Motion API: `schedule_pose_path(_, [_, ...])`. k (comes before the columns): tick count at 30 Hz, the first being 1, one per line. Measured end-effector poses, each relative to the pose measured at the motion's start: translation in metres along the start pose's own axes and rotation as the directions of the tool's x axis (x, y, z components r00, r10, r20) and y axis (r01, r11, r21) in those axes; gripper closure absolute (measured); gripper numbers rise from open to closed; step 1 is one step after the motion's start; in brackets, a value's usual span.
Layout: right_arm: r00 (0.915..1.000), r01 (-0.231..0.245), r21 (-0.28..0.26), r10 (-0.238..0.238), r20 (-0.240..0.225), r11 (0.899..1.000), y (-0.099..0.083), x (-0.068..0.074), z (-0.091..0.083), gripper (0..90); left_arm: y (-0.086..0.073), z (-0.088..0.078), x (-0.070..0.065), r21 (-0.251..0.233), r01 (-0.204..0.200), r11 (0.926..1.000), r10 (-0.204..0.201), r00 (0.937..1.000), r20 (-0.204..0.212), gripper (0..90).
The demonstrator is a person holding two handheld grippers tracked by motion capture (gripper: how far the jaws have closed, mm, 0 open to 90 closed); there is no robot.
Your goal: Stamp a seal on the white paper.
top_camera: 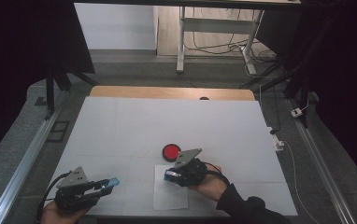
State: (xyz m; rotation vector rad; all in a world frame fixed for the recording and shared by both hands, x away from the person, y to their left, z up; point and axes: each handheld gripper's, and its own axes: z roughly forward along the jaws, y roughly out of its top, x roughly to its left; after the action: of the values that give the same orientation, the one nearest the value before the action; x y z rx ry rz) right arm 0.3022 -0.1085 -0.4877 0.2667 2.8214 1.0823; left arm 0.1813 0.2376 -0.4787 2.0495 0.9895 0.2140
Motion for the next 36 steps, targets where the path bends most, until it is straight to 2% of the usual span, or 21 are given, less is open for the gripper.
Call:
schedule_pose_path(21, [0.9995, -0.022, 0.035, 0.022, -0.022, 0.999, -0.007, -0.004, 0.011, 70.5, 0.0, 0.0, 0.0, 0.001, 0.002, 1.0, -0.002, 1.0, 0.001, 68.9])
schedule_pose_path(24, [0.9982, -0.051, 0.022, 0.052, -0.029, 0.998, -0.008, -0.004, 0.012, 70.7, 0.0, 0.0, 0.0, 0.002, 0.002, 1.0, -0.002, 1.0, 0.0, 68.9])
schedule_pose_path(29, [0.997, -0.069, 0.015, 0.069, -0.035, 0.998, -0.01, -0.006, 0.012, 70.8, 0.0, 0.0, 0.0, 0.003, 0.003, 1.0, -0.003, 1.0, 0.0, 68.9])
schedule_pose_path(36, [0.9916, -0.111, 0.005, 0.111, -0.065, 0.994, -0.012, -0.011, 0.013, 70.8, 0.0, 0.0, 0.0, 0.005, 0.002, 1.0, -0.002, 1.0, 0.0, 68.9])
